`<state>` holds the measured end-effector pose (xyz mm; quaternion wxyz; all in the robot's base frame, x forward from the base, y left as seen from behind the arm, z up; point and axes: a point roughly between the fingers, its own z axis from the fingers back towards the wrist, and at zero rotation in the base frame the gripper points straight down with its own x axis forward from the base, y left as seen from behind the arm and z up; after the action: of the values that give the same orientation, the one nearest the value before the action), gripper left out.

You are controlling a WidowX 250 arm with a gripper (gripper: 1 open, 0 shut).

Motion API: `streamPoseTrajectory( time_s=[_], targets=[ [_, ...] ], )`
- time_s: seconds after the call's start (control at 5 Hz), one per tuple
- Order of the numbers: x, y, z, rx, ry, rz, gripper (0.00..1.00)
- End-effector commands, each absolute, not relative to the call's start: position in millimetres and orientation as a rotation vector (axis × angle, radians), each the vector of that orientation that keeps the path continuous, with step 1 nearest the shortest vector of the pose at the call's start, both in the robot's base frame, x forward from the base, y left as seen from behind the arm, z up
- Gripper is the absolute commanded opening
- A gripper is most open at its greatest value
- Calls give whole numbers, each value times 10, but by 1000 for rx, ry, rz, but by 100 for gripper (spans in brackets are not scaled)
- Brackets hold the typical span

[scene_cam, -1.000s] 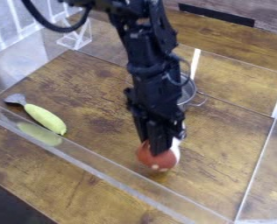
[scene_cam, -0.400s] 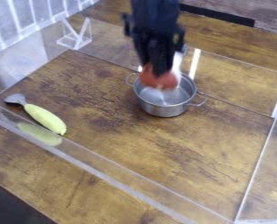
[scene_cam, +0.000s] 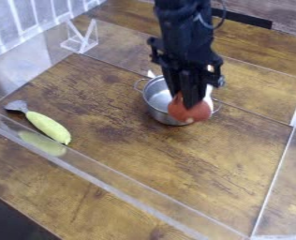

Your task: Put the mushroom in the silver pot

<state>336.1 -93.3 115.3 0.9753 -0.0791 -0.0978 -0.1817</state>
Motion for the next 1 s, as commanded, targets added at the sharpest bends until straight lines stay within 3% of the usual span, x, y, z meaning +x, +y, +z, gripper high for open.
streamPoseTrajectory(
  time_s=[0.0,0.4,0.8],
  targets=[
    [3386,-929,1610,-161,-308,-360,0],
    [3514,-725,1621,-156,-337,-328,0],
    [3373,-571,1573,-164,-360,-369,0]
  ],
)
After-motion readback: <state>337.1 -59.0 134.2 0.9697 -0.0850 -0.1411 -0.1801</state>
